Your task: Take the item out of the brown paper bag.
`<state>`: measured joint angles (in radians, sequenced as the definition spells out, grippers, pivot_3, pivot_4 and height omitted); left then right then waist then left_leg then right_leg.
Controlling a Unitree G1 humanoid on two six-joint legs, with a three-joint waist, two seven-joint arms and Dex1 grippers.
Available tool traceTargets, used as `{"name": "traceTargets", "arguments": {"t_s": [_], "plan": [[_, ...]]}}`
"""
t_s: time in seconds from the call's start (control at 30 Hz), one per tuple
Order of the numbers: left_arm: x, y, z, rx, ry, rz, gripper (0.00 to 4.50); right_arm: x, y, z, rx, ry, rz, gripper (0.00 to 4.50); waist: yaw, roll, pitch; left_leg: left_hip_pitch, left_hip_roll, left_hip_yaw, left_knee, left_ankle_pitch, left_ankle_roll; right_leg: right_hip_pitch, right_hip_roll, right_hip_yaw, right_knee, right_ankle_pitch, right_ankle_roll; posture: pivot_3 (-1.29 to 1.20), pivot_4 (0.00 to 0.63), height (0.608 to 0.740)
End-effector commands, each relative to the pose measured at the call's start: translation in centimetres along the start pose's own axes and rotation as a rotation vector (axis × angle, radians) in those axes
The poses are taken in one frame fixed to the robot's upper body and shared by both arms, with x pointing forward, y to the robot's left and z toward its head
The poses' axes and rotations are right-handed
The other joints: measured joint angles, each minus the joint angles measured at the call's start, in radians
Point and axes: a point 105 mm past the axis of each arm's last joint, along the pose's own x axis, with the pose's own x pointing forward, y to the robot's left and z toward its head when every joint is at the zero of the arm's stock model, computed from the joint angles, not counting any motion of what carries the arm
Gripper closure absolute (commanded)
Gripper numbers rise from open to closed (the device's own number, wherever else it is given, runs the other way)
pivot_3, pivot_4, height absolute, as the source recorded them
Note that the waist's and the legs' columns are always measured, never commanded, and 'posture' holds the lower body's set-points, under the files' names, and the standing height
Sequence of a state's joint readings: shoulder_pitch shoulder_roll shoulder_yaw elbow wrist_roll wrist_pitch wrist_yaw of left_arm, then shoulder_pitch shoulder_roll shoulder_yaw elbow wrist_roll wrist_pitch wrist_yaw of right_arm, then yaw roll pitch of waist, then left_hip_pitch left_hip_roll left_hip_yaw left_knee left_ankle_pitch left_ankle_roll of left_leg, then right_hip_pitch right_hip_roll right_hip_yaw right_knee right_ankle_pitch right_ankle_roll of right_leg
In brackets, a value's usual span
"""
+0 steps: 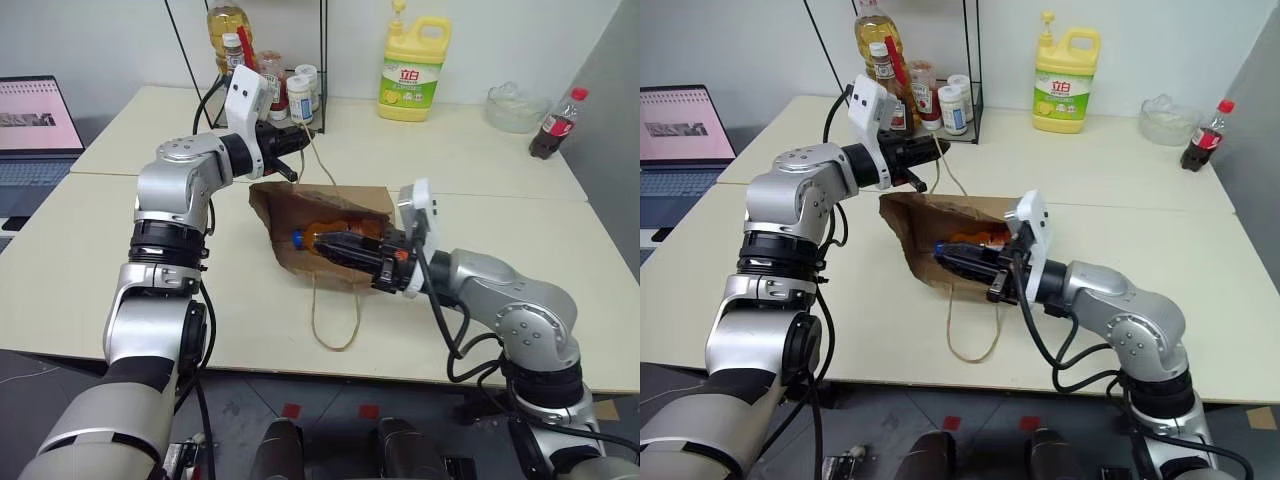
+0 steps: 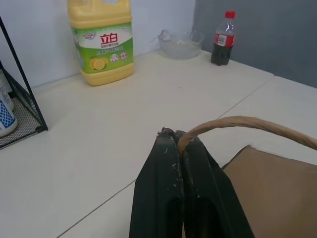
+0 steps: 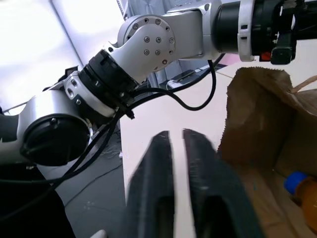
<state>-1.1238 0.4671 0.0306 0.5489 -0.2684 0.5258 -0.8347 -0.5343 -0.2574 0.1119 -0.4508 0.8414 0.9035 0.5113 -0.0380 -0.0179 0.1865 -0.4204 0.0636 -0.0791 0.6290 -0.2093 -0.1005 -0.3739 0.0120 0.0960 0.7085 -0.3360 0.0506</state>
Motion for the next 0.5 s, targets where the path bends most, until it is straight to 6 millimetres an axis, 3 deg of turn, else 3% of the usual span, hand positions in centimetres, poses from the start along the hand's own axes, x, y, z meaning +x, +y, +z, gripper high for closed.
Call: {"name": "traceTargets", "arguments": {"t_s": [0.03, 0.17, 0.33, 0.5], "plan": [[0.0, -0.2, 2.2, 0.056, -0.054, -0.005, 4.5, 1.5, 0.2, -0.3, 0.025, -0.023, 0.022, 4.48, -0.003, 0.0, 0.0, 0.0, 0.0, 0.0, 0.0, 0.0, 0.0, 0.0, 0.0, 0.0, 0.0, 0.0, 0.0, 0.0, 0.15, 0.74], [0.1, -0.3, 2.4, 0.056, -0.058, -0.008, 4.5, 3.2, -0.9, -2.2, 0.03, -0.002, 0.008, 4.48, -0.009, 0.0, 0.0, 0.0, 0.0, 0.0, 0.0, 0.0, 0.0, -0.001, 0.0, 0.0, 0.001, 0.0, 0.0, 0.0, 0.15, 0.74], [-0.1, -0.3, 2.3, 0.06, -0.056, -0.007, 4.5, 3.6, -5.0, -3.9, -0.188, 0.097, -0.141, 4.48, -0.009, 0.0, 0.0, 0.0, 0.0, 0.0, 0.0, 0.0, 0.0, -0.001, 0.0, 0.0, 0.001, 0.0, 0.0, 0.0, 0.15, 0.74], [-0.2, -0.4, 2.2, 0.059, -0.057, -0.009, 4.5, 3.1, -7.9, -3.8, -0.38, 0.179, -0.272, 4.48, -0.013, 0.0, 0.0, 0.0, 0.0, 0.0, -0.001, 0.0, 0.0, -0.001, 0.0, 0.0, 0.001, 0.0, 0.0, 0.0, 0.15, 0.74]]}}
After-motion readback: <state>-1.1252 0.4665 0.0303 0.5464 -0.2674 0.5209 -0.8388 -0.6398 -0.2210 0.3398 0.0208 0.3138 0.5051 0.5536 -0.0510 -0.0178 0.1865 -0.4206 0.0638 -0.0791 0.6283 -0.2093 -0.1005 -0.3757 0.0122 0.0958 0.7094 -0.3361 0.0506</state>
